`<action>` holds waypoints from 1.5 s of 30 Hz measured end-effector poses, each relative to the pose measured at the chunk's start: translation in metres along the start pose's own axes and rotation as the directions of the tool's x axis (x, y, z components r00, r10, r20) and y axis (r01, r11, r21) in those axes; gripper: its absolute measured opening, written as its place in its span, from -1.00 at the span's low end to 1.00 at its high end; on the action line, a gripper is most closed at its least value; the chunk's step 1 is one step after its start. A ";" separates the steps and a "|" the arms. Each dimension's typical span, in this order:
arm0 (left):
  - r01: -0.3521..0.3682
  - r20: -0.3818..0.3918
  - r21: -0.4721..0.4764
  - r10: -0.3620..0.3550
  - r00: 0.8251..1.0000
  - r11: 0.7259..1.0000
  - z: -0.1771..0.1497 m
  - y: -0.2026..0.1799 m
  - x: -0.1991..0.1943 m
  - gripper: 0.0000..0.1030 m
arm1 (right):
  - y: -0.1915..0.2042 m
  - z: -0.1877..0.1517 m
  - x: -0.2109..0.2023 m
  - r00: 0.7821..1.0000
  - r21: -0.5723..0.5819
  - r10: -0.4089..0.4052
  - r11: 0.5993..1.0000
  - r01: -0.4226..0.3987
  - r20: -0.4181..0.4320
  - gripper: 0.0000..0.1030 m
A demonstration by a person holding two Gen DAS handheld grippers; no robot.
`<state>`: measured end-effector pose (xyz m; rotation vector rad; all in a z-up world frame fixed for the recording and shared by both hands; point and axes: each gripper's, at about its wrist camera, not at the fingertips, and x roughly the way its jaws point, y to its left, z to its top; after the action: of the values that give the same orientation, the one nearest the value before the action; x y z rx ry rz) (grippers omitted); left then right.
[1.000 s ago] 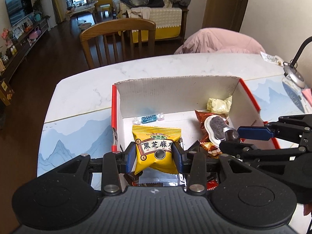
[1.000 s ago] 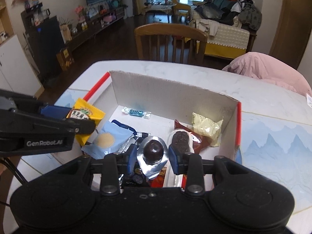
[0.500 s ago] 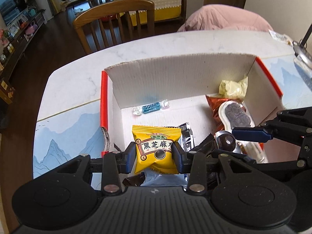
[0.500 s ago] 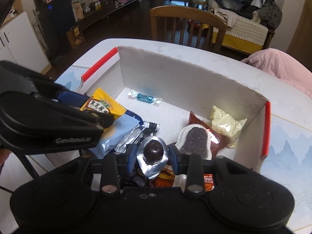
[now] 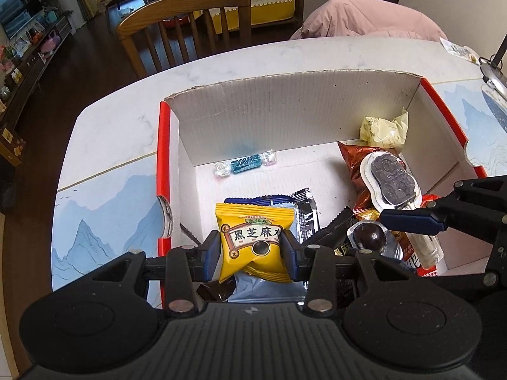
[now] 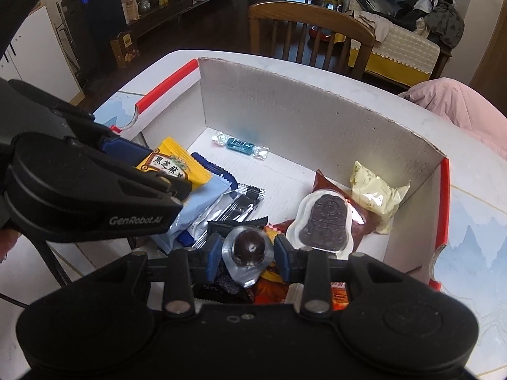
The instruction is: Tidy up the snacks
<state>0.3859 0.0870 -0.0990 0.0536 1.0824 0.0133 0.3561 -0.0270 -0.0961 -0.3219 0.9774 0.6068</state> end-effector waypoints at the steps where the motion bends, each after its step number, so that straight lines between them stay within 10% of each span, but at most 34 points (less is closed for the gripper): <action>1: 0.004 0.003 -0.003 -0.004 1.000 1.000 -0.001 0.001 -0.001 -0.20 | -0.001 0.000 -0.001 1.000 0.010 0.005 1.000 -0.005 0.003 -0.32; 22: 0.083 0.155 -0.079 -0.070 0.985 0.993 -0.031 0.014 -0.065 0.13 | -0.012 -0.023 -0.076 0.990 0.123 0.055 0.990 -0.072 0.132 -0.17; 31: 0.131 0.246 -0.122 -0.098 0.964 0.984 -0.054 0.019 -0.104 0.21 | -0.009 -0.038 -0.113 0.971 0.139 0.037 0.988 -0.071 0.234 0.55; 45: 0.125 0.401 -0.110 -0.071 0.913 0.986 -0.093 0.011 -0.163 0.63 | 0.005 -0.068 -0.156 0.938 0.141 0.013 0.988 -0.066 0.346 0.97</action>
<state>0.2271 0.0954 0.0014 -0.1164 0.6733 -0.0156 0.2428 -0.1098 0.0000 -0.0565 0.6874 0.5984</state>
